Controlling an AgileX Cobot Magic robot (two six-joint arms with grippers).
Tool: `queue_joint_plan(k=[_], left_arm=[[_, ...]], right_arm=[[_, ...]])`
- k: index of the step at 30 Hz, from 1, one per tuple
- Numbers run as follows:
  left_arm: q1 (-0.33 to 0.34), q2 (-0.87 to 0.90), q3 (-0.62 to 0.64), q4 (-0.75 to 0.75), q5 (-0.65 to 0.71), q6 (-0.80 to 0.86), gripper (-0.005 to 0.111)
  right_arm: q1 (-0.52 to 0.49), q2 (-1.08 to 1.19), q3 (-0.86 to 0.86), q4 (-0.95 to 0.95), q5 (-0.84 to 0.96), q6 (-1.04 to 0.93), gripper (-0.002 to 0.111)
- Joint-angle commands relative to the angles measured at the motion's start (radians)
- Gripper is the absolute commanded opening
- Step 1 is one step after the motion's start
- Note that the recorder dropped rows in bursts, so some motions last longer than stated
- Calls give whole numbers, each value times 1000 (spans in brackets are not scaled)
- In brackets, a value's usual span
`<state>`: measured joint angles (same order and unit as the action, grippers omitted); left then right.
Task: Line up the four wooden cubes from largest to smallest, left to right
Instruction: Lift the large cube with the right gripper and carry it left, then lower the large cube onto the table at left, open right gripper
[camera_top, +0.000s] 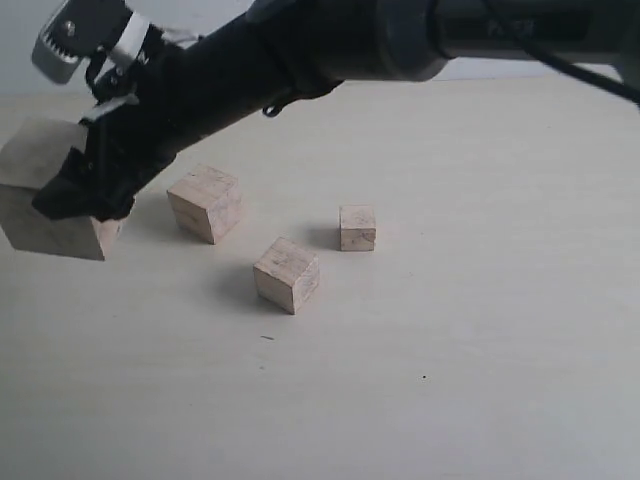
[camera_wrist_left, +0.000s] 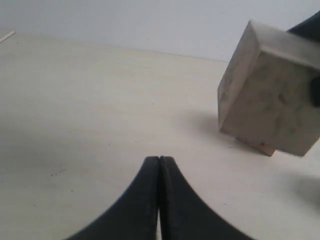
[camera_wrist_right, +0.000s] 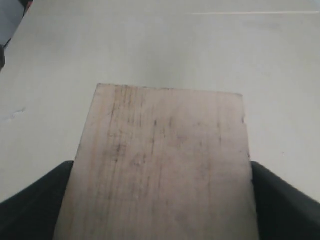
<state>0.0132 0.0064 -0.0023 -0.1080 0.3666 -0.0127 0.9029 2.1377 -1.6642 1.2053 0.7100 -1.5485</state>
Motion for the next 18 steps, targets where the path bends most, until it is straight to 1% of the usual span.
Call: queue_joint_plan(k=[1, 6, 12, 18], left_arm=[[-7, -6, 2, 1, -5, 0, 0], [-7, -6, 2, 1, -5, 0, 0], [-7, -6, 2, 1, -5, 0, 0], [-7, -6, 2, 1, -5, 0, 0]], right_arm=[[4, 47, -10, 21, -1, -59, 0], [1, 85, -10, -41, -1, -120, 0], [-4, 131, -10, -41, -10, -215, 0], [-39, 149, -10, -41, -72, -221, 0]])
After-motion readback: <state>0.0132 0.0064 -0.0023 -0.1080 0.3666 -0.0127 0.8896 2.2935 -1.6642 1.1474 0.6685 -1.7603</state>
